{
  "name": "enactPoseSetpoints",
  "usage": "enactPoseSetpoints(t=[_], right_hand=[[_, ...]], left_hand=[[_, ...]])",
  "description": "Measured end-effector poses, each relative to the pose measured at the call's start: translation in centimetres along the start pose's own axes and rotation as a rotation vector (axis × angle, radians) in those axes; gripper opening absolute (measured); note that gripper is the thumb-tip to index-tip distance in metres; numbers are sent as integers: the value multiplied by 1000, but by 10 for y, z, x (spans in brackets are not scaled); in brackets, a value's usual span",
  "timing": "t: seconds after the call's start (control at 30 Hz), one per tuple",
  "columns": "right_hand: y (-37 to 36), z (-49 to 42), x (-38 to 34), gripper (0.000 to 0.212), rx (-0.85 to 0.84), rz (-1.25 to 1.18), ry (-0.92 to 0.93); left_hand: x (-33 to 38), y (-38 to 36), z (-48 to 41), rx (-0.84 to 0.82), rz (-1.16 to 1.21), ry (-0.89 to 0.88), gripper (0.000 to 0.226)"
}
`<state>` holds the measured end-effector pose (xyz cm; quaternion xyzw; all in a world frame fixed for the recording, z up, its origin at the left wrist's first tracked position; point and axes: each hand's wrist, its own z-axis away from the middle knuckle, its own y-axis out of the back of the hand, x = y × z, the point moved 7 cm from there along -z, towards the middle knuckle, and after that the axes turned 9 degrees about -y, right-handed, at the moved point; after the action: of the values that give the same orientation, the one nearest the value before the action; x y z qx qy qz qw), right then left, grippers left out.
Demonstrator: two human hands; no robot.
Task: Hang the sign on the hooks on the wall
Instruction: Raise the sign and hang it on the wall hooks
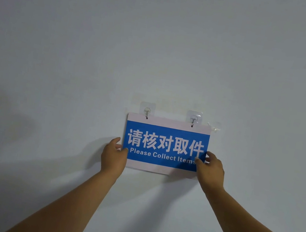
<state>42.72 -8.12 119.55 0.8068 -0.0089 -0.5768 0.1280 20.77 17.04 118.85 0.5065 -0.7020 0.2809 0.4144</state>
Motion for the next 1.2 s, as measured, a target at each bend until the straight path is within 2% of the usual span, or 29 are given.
enactPoseSetpoints(t=[0.23,0.83,1.2], right_hand=[[-3,-3,1,54,-3,-15,-21],[1,-9,-3,51,13,38,6],[-8,-10,4,61,-26,73,-15]], left_hand=[[10,-8,-3,-95,0,-5,49],[0,-4,3,-81,16,56,38],[-11,3,-3,-109,37,103,31]])
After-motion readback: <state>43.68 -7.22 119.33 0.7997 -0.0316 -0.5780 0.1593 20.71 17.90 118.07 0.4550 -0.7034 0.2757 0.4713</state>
